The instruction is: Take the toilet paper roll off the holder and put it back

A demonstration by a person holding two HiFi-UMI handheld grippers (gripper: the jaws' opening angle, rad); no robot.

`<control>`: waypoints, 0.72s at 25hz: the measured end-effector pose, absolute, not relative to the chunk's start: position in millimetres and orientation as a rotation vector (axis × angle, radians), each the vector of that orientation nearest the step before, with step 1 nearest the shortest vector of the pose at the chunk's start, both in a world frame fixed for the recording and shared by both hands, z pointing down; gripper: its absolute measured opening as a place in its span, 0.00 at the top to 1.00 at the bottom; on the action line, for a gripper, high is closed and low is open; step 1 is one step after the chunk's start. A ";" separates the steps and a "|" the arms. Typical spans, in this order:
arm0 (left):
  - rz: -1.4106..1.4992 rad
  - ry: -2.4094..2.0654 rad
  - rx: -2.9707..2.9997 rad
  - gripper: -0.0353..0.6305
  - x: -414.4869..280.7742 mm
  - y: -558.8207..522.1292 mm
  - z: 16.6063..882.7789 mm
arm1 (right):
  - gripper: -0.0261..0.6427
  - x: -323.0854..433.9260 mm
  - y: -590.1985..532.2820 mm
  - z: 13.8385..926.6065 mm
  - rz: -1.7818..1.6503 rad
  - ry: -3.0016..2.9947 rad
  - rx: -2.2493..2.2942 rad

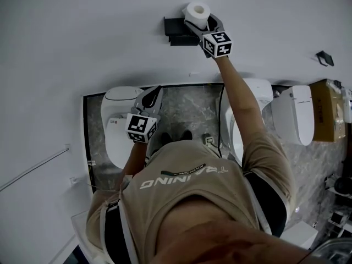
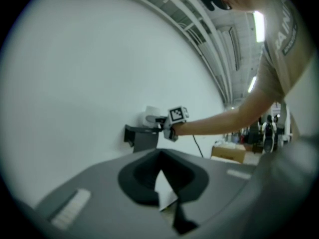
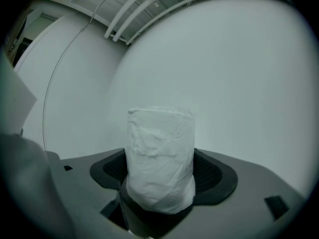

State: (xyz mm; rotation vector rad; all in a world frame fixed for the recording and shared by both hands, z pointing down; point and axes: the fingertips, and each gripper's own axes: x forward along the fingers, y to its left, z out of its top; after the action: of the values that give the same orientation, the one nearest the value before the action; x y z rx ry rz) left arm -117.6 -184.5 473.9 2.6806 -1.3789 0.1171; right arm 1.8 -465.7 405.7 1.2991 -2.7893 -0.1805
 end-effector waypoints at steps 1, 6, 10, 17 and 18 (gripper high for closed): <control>0.123 -1.371 2.681 0.95 -116.4 -185.4 475.2 | 0.44 1.4 -469.0 409.7 -0.165 -2.778 1.303; 0.140 -1.336 2.687 0.95 -112.0 -188.3 476.2 | 0.44 0.1 -474.5 427.1 -0.133 -2.741 1.318; 0.140 -1.313 2.699 0.95 -108.0 -189.1 476.4 | 0.44 4.7 -478.7 435.0 -0.022 -2.754 1.326; 0.131 -1.265 2.748 0.95 -104.3 -183.0 465.6 | 0.44 18.9 -460.7 433.2 0.050 -2.743 1.371; 0.130 -1.253 2.757 0.95 -103.7 -182.1 464.2 | 0.43 21.8 -454.0 431.0 0.029 -2.740 1.380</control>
State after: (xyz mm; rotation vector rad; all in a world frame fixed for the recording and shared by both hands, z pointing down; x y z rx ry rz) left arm -103.7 -182.1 464.2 2.7573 -1.2535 0.1296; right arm 21.8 -454.0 431.0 1.3799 -2.7403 0.0286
